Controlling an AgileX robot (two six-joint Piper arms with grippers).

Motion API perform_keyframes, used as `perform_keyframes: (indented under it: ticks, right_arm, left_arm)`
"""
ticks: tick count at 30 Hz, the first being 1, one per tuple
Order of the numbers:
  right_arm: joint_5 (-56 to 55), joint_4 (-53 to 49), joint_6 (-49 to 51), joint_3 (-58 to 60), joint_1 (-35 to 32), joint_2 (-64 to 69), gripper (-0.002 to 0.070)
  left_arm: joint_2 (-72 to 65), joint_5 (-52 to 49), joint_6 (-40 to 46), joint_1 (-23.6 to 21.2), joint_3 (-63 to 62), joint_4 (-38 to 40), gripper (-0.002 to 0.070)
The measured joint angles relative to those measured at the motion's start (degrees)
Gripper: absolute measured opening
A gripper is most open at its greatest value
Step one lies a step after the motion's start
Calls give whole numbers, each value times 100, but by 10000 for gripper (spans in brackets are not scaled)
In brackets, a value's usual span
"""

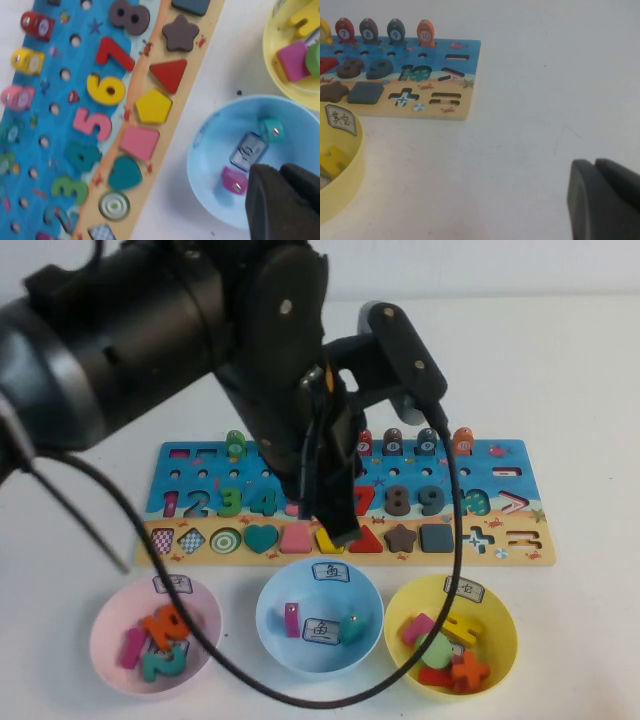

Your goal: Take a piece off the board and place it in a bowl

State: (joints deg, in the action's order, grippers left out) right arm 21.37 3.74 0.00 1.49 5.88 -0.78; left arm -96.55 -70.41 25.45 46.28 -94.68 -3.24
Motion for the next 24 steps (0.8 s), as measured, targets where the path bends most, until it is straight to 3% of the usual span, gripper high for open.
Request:
perform_keyframes:
  ticks: [9,21,24]
  right_arm:
    - [0,0,0,0,0,0,-18]
    - [0,0,0,0,0,0,-18]
    - [0,0,0,0,0,0,-18]
  left_arm:
    - [1802,332,-966,0,1789,-96,-1]
    - [5215,3905,-2331,0,5647,-105,-1]
    - [5951,4417,-2502,0,6374,-105,-1]
